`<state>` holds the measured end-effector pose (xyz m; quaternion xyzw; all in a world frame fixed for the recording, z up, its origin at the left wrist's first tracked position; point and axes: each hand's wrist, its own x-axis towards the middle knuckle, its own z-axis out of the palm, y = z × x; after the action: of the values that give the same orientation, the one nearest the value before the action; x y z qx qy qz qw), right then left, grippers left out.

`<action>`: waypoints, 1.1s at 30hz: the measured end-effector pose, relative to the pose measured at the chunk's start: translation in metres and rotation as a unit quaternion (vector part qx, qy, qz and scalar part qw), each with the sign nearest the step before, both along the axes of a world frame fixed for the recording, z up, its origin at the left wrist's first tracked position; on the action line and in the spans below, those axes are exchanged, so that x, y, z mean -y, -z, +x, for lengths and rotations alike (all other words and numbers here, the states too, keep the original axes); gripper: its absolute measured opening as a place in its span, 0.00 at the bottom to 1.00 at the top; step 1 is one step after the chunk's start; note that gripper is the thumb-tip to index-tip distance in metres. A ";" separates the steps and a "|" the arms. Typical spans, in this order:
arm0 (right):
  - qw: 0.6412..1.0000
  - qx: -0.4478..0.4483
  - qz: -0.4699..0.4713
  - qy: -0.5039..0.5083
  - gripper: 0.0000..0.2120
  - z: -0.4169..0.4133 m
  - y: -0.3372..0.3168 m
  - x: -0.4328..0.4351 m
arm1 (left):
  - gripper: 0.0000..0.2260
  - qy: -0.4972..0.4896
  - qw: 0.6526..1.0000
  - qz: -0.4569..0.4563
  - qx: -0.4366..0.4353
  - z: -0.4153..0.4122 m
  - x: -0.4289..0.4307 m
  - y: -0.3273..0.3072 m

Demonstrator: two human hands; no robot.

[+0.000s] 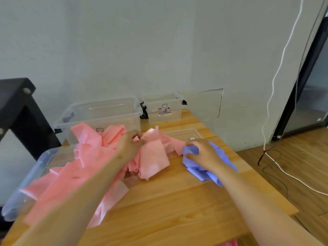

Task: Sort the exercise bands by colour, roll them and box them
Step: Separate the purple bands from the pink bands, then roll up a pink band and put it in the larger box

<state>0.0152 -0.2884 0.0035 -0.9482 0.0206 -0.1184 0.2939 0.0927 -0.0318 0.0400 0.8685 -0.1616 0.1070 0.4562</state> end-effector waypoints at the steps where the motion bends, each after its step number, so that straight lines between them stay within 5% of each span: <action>1: 1.000 0.012 0.019 -0.007 0.18 0.003 -0.005 -0.008 | 0.08 -0.028 0.999 -0.027 0.006 0.002 -0.015 -0.011; 7: 0.992 0.084 0.087 -0.045 0.12 0.021 -0.024 -0.078 | 0.02 -0.136 0.976 -0.146 0.090 -0.019 -0.086 -0.057; 12: 0.991 0.022 0.107 -0.080 0.14 0.028 -0.017 -0.122 | 0.02 -0.062 0.996 0.053 0.020 -0.038 -0.119 -0.021; 14: 0.990 -0.003 0.122 -0.069 0.13 0.028 -0.008 -0.129 | 0.05 0.006 0.977 0.201 -0.077 -0.045 -0.134 0.002; 16: 0.987 -0.015 0.149 -0.052 0.11 0.030 0.003 -0.131 | 0.10 0.053 0.958 0.245 -0.138 -0.051 -0.147 0.017; 22: 0.983 -0.040 0.167 -0.062 0.19 0.035 0.000 -0.142 | 0.23 0.081 0.983 -0.008 -0.164 -0.063 -0.163 -0.003; 30: 0.970 0.000 0.234 -0.072 0.24 0.055 -0.022 -0.170 | 0.23 -0.036 0.992 -0.111 -0.055 -0.068 -0.134 -0.011; 33: 0.978 -0.006 0.195 -0.075 0.14 0.062 -0.024 -0.179 | 0.14 -0.067 0.993 -0.079 -0.056 -0.063 -0.132 -0.010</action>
<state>0.0770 -0.1097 0.0280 -0.8721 -0.0262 -0.0843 0.4814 0.0301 0.1000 0.0499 0.8434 -0.0677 0.1009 0.5234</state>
